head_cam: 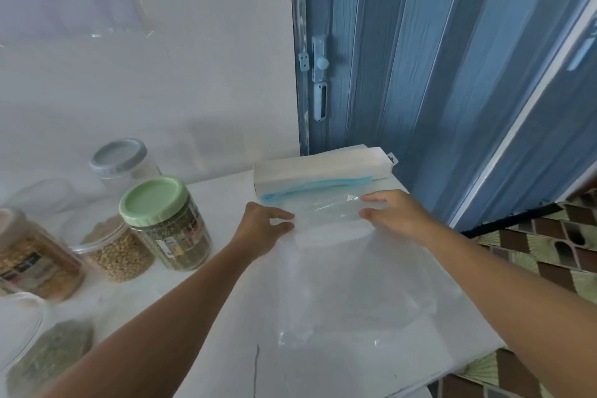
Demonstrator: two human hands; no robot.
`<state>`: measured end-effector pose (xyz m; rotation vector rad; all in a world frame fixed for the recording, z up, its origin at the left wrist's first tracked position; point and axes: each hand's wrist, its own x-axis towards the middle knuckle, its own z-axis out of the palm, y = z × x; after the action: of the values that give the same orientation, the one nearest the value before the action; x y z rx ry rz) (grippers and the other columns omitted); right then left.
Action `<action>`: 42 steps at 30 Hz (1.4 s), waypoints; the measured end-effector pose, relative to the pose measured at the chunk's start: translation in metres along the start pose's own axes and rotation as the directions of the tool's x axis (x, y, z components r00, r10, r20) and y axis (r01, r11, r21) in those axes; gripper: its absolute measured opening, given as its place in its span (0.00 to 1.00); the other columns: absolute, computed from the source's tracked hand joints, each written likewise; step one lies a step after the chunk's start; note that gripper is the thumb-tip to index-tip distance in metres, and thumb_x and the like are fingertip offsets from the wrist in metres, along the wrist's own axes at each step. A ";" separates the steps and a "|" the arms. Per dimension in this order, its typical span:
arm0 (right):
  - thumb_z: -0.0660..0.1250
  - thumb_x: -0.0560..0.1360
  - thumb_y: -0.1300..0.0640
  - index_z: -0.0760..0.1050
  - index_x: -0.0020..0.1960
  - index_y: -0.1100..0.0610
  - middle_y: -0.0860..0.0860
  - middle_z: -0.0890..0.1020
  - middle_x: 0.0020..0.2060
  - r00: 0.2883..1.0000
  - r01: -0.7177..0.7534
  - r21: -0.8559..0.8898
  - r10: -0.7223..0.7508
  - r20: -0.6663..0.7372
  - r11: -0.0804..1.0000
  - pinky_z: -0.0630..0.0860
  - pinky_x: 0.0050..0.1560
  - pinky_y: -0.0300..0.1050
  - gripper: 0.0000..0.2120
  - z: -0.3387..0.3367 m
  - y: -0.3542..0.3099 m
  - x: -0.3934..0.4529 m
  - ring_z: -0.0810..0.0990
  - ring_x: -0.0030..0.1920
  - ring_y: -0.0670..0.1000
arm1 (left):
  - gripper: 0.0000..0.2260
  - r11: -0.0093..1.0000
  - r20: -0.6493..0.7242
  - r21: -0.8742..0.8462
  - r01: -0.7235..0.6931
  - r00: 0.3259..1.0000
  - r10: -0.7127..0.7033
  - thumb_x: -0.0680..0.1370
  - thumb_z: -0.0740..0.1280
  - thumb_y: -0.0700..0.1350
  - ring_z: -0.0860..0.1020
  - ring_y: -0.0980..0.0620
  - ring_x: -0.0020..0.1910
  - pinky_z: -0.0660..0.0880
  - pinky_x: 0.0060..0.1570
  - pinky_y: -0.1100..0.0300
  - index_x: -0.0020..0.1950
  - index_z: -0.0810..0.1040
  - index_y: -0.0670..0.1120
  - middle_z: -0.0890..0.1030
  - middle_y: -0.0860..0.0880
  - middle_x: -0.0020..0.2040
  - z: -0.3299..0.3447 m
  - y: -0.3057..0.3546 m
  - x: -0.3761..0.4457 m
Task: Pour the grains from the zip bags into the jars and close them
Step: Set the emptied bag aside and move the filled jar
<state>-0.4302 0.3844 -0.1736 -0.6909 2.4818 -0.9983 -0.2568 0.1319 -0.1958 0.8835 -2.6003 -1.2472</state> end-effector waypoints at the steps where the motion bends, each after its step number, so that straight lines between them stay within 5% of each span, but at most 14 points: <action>1: 0.76 0.76 0.47 0.80 0.69 0.48 0.45 0.79 0.70 1.000 0.011 -0.019 -0.010 0.010 1.000 0.68 0.65 0.39 0.22 0.001 0.003 0.003 0.75 0.71 0.48 | 0.08 1.000 -0.002 0.023 0.010 1.000 -0.010 0.76 0.77 0.52 0.79 0.51 0.56 0.74 0.48 0.67 0.55 0.87 0.59 0.77 0.48 0.64 0.002 -0.002 0.000; 5: 0.76 0.74 0.42 0.82 0.67 0.46 0.47 0.78 0.70 0.999 0.039 -0.071 -0.038 0.025 0.997 0.72 0.69 0.45 0.23 0.007 0.014 0.012 0.77 0.69 0.49 | 0.08 0.994 -0.023 0.079 0.076 0.997 -0.074 0.77 0.76 0.55 0.74 0.48 0.63 0.76 0.62 0.55 0.56 0.86 0.62 0.73 0.48 0.66 0.007 0.002 -0.004; 8: 0.72 0.75 0.36 0.79 0.69 0.41 0.49 0.68 0.74 0.999 0.017 -0.197 -0.009 0.046 0.980 0.70 0.72 0.49 0.25 0.004 0.013 0.012 0.72 0.72 0.52 | 0.09 0.970 -0.064 0.209 0.124 0.992 -0.113 0.78 0.74 0.57 0.60 0.43 0.73 0.63 0.75 0.50 0.59 0.84 0.63 0.64 0.46 0.72 0.006 0.018 -0.013; 13: 0.65 0.79 0.33 0.74 0.73 0.37 0.52 0.64 0.74 0.983 0.123 -0.472 -0.172 -0.063 0.873 0.66 0.72 0.53 0.24 -0.008 -0.009 -0.001 0.62 0.71 0.60 | 0.12 0.928 -0.184 0.372 0.032 0.982 0.040 0.79 0.72 0.58 0.58 0.41 0.74 0.56 0.76 0.49 0.63 0.82 0.65 0.62 0.47 0.76 0.002 0.043 -0.010; 16: 0.64 0.79 0.33 0.71 0.76 0.36 0.51 0.63 0.76 0.957 0.284 -0.435 -0.280 0.075 0.854 0.64 0.75 0.52 0.26 -0.005 -0.022 -0.002 0.60 0.74 0.58 | 0.17 0.862 -0.204 0.506 -0.037 0.966 0.161 0.82 0.67 0.57 0.58 0.39 0.74 0.56 0.77 0.47 0.72 0.77 0.62 0.64 0.45 0.77 0.006 0.058 0.011; 22: 0.59 0.78 0.27 0.56 0.82 0.34 0.52 0.50 0.84 0.927 0.312 -0.441 -0.168 0.334 0.842 0.50 0.81 0.55 0.34 0.007 -0.026 0.002 0.48 0.83 0.56 | 0.21 0.728 -0.177 0.685 -0.027 0.963 0.202 0.86 0.61 0.49 0.66 0.41 0.72 0.62 0.70 0.47 0.80 0.68 0.56 0.73 0.48 0.74 0.006 0.073 0.058; 25: 0.57 0.77 0.25 0.52 0.83 0.36 0.54 0.47 0.85 0.917 0.326 -0.490 -0.143 0.373 0.809 0.46 0.82 0.57 0.38 0.011 -0.017 0.007 0.45 0.84 0.56 | 0.20 0.760 -0.116 0.648 -0.049 0.980 0.162 0.85 0.61 0.44 0.73 0.44 0.68 0.65 0.68 0.51 0.77 0.71 0.56 0.82 0.51 0.66 0.002 0.070 0.071; 30: 0.56 0.77 0.25 0.51 0.83 0.37 0.53 0.45 0.85 0.911 0.333 -0.509 -0.131 0.390 0.794 0.43 0.82 0.59 0.39 0.017 -0.010 0.011 0.43 0.84 0.55 | 0.19 0.941 -0.124 0.325 -0.100 0.981 0.147 0.83 0.64 0.38 0.81 0.46 0.57 0.72 0.55 0.62 0.72 0.77 0.53 0.84 0.46 0.55 -0.007 0.063 0.076; 42: 0.58 0.77 0.25 0.51 0.83 0.37 0.53 0.43 0.85 0.915 0.314 -0.529 -0.103 0.389 0.788 0.40 0.82 0.60 0.39 0.016 -0.017 0.035 0.40 0.84 0.55 | 0.20 0.904 -0.105 0.338 -0.260 0.945 0.311 0.83 0.64 0.37 0.76 0.51 0.50 0.68 0.51 0.63 0.72 0.77 0.53 0.83 0.49 0.52 -0.026 0.068 0.049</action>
<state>-0.4453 0.3455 -0.1780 -1.2385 2.4124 -0.1091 -0.3189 0.1201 -0.1345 0.5791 -2.7185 -0.6638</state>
